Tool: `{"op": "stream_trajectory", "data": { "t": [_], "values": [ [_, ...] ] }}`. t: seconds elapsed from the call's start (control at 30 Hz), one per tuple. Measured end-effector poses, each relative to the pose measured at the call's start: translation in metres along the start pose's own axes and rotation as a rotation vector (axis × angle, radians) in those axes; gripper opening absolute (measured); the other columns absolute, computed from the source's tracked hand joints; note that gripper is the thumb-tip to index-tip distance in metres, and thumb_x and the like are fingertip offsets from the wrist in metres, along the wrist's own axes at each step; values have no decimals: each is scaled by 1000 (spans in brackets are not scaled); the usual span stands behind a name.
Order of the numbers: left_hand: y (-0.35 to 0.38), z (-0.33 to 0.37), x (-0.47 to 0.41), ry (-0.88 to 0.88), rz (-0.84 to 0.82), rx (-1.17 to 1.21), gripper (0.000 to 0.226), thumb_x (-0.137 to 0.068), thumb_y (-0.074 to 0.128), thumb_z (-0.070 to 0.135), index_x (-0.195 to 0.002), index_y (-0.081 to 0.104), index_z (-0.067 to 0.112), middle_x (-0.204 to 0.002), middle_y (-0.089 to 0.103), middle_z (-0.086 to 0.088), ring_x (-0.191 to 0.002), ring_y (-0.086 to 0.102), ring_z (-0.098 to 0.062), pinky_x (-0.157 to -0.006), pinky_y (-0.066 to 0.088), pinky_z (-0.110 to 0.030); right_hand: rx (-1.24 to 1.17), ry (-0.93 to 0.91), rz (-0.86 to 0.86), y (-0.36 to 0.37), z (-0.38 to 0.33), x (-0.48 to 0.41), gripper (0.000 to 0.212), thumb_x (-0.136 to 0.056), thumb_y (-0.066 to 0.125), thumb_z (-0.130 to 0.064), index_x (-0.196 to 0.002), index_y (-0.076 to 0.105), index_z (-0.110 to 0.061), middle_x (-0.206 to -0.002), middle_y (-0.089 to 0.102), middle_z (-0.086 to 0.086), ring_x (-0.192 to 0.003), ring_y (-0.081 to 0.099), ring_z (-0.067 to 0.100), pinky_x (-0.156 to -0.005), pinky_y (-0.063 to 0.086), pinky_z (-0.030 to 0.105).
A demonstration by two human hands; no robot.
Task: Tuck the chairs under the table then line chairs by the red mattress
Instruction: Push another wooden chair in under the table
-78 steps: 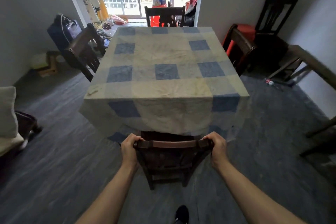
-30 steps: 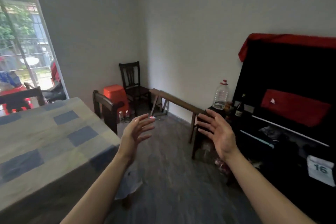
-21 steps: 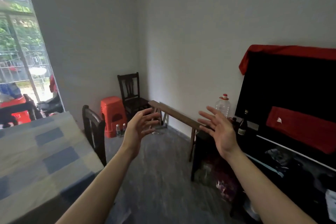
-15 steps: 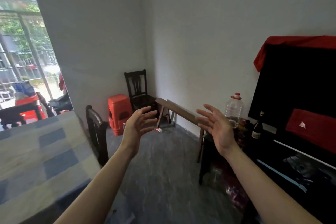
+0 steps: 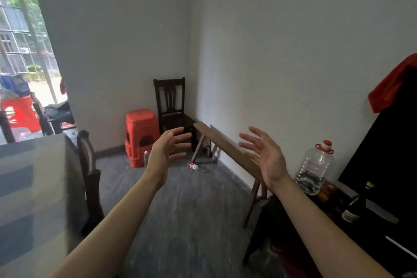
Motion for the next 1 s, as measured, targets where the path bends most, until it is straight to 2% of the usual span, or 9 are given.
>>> {"op": "stream_trajectory", "data": {
  "t": [0.07, 0.27, 0.4, 0.47, 0.6, 0.73, 0.8, 0.9, 1.0],
  "values": [
    [2, -6, -41, -4, 6, -6, 37, -107, 40, 36, -127, 65, 20, -121, 77, -3, -107, 73, -28, -83, 53, -40, 7, 5, -16, 4, 9, -42, 45, -103, 38, -45, -135, 61, -23, -126, 73, 5, -113, 70, 25, -93, 53, 40],
    [-20, -38, -140, -11, 67, -41, 41, -106, 41, 38, -133, 62, 16, -124, 75, -5, -108, 71, -29, -82, 54, -38, -11, 33, -104, 35, 60, -175, 43, -106, 38, -44, -135, 61, -23, -126, 73, 3, -115, 70, 24, -96, 53, 41],
    [-57, -57, -208, -9, 171, -88, 56, -91, 47, 47, -134, 60, 12, -125, 74, -7, -102, 70, -25, -81, 53, -38, -40, 42, -237, 80, 110, -274, 45, -102, 42, -46, -134, 62, -22, -125, 73, 7, -116, 69, 27, -98, 52, 44],
    [-73, -60, -238, -11, 211, -119, 47, -97, 47, 43, -130, 61, 13, -126, 74, -10, -101, 69, -27, -82, 52, -38, -67, 54, -300, 100, 131, -316, 47, -102, 41, -46, -138, 59, -21, -126, 73, 8, -118, 68, 28, -99, 51, 44],
    [-102, -59, -305, 2, 375, -198, 42, -108, 34, 33, -132, 61, 12, -128, 72, -11, -100, 70, -26, -87, 51, -40, -92, 97, -425, 144, 167, -403, 51, -96, 42, -47, -138, 57, -22, -124, 74, 6, -114, 70, 23, -95, 52, 39],
    [-132, -61, -360, 5, 501, -233, 41, -109, 32, 33, -132, 60, 14, -130, 71, -11, -105, 69, -29, -89, 51, -44, -89, 130, -562, 200, 198, -478, 41, -97, 41, -44, -130, 61, -28, -125, 73, 4, -113, 70, 23, -98, 53, 44],
    [-150, -65, -376, -1, 575, -206, 41, -109, 31, 34, -130, 62, 15, -130, 71, -11, -107, 69, -32, -89, 51, -43, -98, 161, -619, 231, 213, -505, 42, -95, 41, -46, -128, 61, -29, -124, 73, 5, -112, 70, 23, -96, 53, 41],
    [-190, -74, -392, 21, 698, -141, 43, -109, 31, 36, -131, 62, 15, -130, 72, -9, -110, 70, -34, -86, 51, -40, -93, 199, -714, 284, 246, -538, 48, -96, 42, -44, -133, 61, -19, -123, 74, 9, -112, 70, 26, -93, 54, 40],
    [-233, -83, -401, 43, 803, -94, 44, -108, 34, 38, -135, 62, 17, -128, 74, -5, -109, 72, -32, -85, 52, -41, -91, 265, -815, 346, 282, -559, 41, -106, 39, -29, -137, 59, -12, -125, 72, 14, -113, 69, 30, -97, 52, 46]
  ]
}}
Point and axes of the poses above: each hand's wrist, its own x-axis away from the middle knuckle, its own y-axis out of the palm, z = x × y, the point moved 4 cm from there along -x, towards the middle knuckle
